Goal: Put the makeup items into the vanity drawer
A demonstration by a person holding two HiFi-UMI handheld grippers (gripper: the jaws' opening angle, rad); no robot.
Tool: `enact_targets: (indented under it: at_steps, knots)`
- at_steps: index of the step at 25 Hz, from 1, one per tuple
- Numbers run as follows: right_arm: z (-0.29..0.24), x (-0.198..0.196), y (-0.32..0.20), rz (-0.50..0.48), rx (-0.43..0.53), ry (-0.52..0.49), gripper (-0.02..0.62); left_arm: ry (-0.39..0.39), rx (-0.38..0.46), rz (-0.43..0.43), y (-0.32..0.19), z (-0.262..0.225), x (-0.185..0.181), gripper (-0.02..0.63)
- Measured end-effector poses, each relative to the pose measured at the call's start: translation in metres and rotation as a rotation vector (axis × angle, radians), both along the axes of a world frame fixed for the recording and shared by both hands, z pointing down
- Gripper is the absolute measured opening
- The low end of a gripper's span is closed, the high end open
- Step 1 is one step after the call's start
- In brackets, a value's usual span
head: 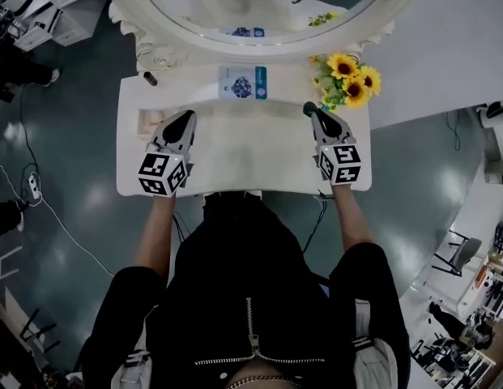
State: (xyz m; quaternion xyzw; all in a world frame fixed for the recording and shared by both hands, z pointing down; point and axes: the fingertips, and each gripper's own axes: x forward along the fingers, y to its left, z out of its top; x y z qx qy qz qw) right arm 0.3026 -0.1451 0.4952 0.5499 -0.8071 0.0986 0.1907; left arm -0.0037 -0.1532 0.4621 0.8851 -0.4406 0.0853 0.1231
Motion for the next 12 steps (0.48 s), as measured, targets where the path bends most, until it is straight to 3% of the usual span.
enact_targets:
  at_steps: [12]
  knots:
    - [0.012, -0.148, -0.04, -0.295, -0.016, 0.019, 0.031, -0.011, 0.002, -0.284, 0.032, 0.003, -0.133, 0.026]
